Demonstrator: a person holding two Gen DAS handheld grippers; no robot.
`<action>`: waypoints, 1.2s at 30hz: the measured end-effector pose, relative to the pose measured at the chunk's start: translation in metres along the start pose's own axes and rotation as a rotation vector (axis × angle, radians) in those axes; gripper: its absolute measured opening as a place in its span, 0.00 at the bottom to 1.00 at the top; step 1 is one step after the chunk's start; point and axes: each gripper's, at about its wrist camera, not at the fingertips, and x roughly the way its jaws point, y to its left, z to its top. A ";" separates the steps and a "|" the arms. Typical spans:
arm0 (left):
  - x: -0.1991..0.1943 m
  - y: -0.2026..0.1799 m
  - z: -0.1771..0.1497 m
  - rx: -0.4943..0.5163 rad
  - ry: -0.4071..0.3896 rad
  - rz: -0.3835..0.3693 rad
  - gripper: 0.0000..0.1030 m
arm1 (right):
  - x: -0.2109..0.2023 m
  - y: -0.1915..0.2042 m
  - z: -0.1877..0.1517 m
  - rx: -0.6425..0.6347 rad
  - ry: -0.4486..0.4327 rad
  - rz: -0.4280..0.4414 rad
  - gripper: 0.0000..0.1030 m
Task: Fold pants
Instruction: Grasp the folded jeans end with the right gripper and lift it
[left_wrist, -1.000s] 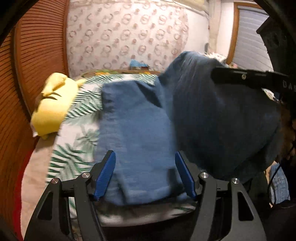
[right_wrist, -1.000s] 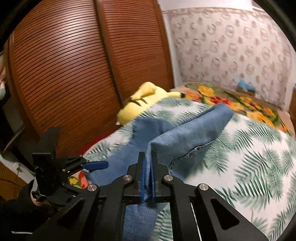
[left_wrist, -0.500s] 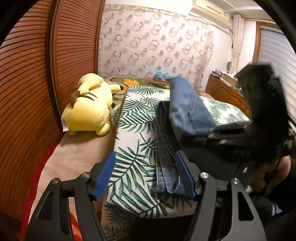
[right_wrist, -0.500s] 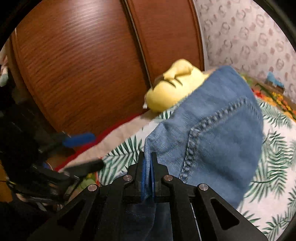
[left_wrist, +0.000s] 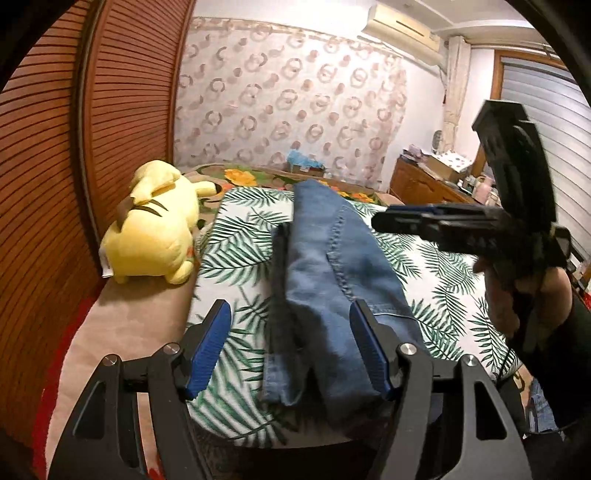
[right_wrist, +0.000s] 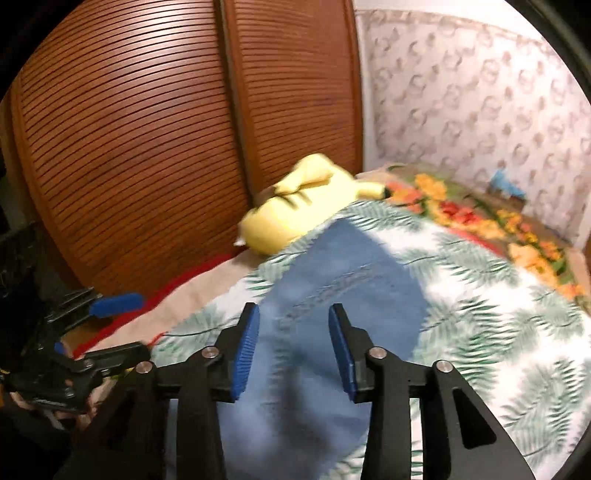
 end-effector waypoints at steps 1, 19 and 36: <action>0.004 -0.003 0.000 0.006 0.010 -0.006 0.66 | 0.003 -0.003 -0.002 -0.004 0.005 -0.021 0.45; 0.056 0.013 -0.040 -0.096 0.171 -0.074 0.64 | 0.100 -0.037 -0.008 0.146 0.194 -0.005 0.76; 0.033 0.003 -0.037 -0.072 0.074 -0.116 0.16 | 0.091 -0.042 0.008 0.127 0.095 0.153 0.23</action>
